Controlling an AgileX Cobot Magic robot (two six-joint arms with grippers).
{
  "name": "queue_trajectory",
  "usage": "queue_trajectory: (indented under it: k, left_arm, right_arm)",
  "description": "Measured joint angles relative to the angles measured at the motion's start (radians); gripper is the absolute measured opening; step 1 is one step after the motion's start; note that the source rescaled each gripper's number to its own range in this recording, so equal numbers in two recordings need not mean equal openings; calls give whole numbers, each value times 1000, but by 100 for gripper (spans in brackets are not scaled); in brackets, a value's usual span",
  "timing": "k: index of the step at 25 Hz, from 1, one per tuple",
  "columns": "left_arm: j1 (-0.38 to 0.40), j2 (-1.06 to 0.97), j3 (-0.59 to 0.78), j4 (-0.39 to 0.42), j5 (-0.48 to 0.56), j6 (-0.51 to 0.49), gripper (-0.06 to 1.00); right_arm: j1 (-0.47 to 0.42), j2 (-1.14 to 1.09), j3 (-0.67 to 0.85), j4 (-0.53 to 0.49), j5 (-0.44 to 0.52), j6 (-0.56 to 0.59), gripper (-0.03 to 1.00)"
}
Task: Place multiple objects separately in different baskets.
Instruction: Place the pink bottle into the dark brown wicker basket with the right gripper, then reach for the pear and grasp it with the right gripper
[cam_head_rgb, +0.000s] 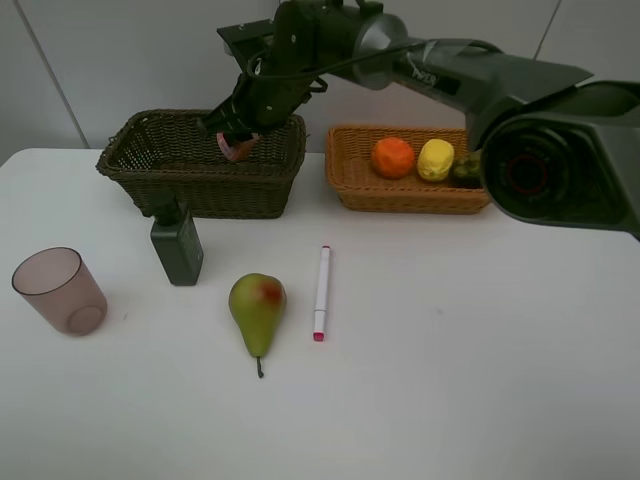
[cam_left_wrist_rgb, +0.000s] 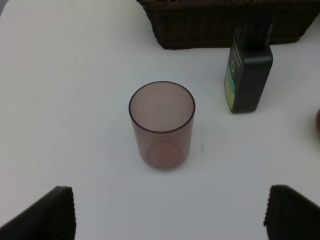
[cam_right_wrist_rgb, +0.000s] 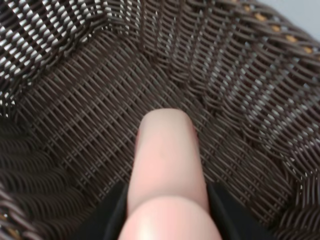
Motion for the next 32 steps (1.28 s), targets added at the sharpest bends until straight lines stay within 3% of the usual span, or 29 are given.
queue_trajectory:
  k: [10, 12, 15, 16, 18, 27, 32]
  left_arm:
    - [0, 0, 0, 0, 0, 0, 100]
    - [0, 0, 0, 0, 0, 0, 100]
    - [0, 0, 0, 0, 0, 0, 100]
    - [0, 0, 0, 0, 0, 0, 100]
    - [0, 0, 0, 0, 0, 0, 100]
    - [0, 0, 0, 0, 0, 0, 100]
    - [0, 0, 0, 0, 0, 0, 100]
  right_arm:
    - [0, 1, 0, -1, 3, 0, 21]
    - [0, 1, 0, 0, 3, 0, 37]
    - [0, 1, -1, 0, 0, 1, 79]
    - [0, 1, -1, 0, 0, 1, 88]
    - [0, 1, -1, 0, 0, 1, 95]
    - [0, 1, -2, 1, 21, 1, 99]
    - [0, -43, -2, -4, 100, 6, 99]
